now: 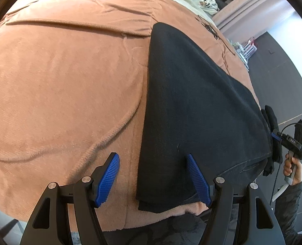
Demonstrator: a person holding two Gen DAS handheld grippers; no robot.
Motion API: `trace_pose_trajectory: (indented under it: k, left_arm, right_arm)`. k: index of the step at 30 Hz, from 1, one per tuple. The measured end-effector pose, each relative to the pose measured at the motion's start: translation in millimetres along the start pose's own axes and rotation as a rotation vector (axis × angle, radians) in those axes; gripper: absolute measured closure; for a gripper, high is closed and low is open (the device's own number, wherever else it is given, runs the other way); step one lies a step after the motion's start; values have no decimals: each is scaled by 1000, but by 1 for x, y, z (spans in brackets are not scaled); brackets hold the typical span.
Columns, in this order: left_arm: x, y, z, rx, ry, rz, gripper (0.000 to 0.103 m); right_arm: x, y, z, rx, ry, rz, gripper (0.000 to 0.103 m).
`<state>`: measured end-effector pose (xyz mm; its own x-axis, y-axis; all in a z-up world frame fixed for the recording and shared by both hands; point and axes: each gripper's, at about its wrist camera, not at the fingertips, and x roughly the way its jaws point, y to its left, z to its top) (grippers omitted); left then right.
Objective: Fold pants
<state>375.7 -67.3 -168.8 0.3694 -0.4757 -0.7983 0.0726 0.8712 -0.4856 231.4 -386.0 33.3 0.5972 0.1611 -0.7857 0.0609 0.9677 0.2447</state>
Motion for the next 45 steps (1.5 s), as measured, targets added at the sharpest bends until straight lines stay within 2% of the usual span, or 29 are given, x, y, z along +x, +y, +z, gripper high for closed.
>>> trace_pose_trajectory:
  k: [5, 9, 11, 14, 16, 18, 20, 23, 26, 33, 36, 37, 38, 39, 40, 41, 45]
  left_arm:
    - [6, -1, 0, 2, 23, -16, 32]
    - [9, 4, 4, -28, 22, -56, 32]
    - [11, 5, 5, -45, 21, -84, 32]
    - [13, 8, 5, -73, 16, -132, 34]
    - [14, 10, 5, -91, 28, -168, 42]
    - [14, 12, 3, -95, 25, -164, 47]
    - [12, 14, 1, -105, 21, -186, 49]
    - [11, 21, 1, -135, 24, -230, 49]
    - [14, 23, 6, -139, 26, -252, 49]
    - [29, 15, 37, -140, 19, -272, 50]
    - [37, 12, 48, -125, 32, -259, 59]
    - [39, 12, 50, -127, 36, -260, 66]
    - [41, 14, 51, -133, 39, -265, 73]
    - [42, 14, 53, -142, 44, -271, 84]
    - [41, 17, 53, -151, 44, -275, 91]
    - [37, 17, 54, -153, 32, -279, 93]
    - [15, 11, 61, -133, -19, -256, 97]
  right_arm:
    - [-19, -32, -45, 164, -77, 121, 53]
    - [-25, -40, -80, 228, -111, 183, 53]
    - [-23, -47, -94, 263, -117, 227, 53]
    - [-15, -61, -111, 301, -101, 242, 53]
    - [-12, -68, -116, 333, -94, 275, 53]
    - [-9, -76, -122, 354, -95, 345, 50]
    - [-2, -79, -123, 373, -95, 390, 37]
    - [11, -82, -122, 402, -95, 459, 34]
    - [25, -85, -118, 420, -103, 461, 25]
    - [40, -100, -114, 493, -153, 469, 24]
    - [42, -99, -111, 501, -172, 440, 30]
    - [41, -99, -111, 507, -174, 432, 30]
    - [41, -100, -111, 516, -176, 423, 34]
    - [42, -99, -109, 521, -176, 408, 40]
    - [42, -99, -109, 525, -172, 381, 52]
    - [42, -97, -108, 528, -170, 357, 62]
    - [33, -90, -106, 501, -185, 348, 75]
